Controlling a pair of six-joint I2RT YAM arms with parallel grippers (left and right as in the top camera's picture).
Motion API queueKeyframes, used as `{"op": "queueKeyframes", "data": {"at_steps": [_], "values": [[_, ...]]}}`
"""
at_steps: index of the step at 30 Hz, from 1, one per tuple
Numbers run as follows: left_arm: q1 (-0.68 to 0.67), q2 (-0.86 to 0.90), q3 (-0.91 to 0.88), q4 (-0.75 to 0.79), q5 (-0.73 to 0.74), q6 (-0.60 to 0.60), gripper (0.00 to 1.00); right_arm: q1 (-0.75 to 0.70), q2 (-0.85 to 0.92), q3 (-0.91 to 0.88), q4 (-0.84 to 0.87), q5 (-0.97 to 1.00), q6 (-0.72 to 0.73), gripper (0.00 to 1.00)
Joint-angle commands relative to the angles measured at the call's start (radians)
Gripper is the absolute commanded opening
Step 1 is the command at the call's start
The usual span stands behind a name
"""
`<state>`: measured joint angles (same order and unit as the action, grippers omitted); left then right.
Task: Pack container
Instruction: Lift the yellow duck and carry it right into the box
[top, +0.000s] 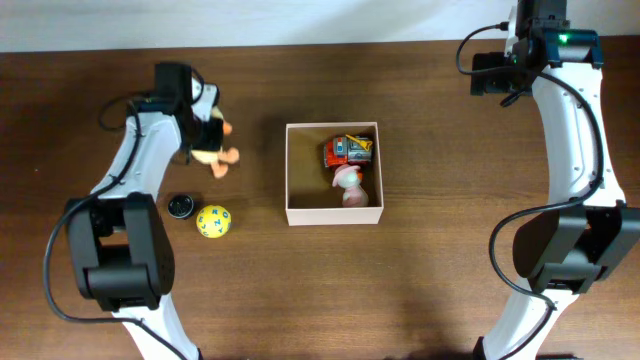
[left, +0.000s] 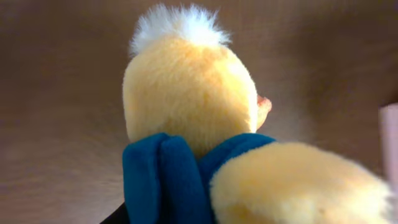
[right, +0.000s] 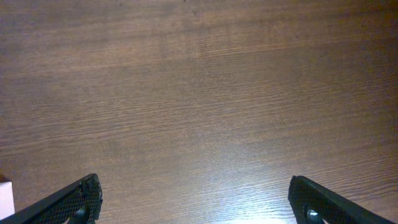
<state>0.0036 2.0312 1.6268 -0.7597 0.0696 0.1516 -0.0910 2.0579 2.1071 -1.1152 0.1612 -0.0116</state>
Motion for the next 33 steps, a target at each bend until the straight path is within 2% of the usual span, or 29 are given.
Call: {"op": "queueKeyframes", "data": {"at_steps": [1,9,11,15,18,27,33], "values": [[-0.048,-0.109,0.109,-0.046,-0.003,-0.028,0.34,-0.002,-0.042,0.019,0.0,0.015,-0.003,0.99],[-0.232,-0.225,0.158,-0.121,-0.003,-0.115,0.27,-0.002,-0.042,0.019,0.0,0.015,-0.003,0.99],[-0.276,-0.232,0.158,-0.122,-0.003,-0.116,0.25,-0.002,-0.042,0.019,0.0,0.015,-0.003,0.99],[-0.35,-0.227,0.158,-0.147,-0.003,-0.195,0.2,-0.002,-0.042,0.019,0.0,0.015,-0.003,0.99],[-0.403,-0.224,0.158,-0.162,-0.003,-0.206,0.19,-0.002,-0.042,0.019,0.0,0.015,-0.003,0.99],[-0.49,-0.187,0.123,-0.166,-0.008,-0.272,0.19,-0.002,-0.042,0.019,0.0,0.015,-0.003,0.99],[-0.498,-0.1,0.121,-0.166,-0.026,-0.315,0.18,-0.002,-0.042,0.019,0.0,0.015,-0.003,0.99]]}}
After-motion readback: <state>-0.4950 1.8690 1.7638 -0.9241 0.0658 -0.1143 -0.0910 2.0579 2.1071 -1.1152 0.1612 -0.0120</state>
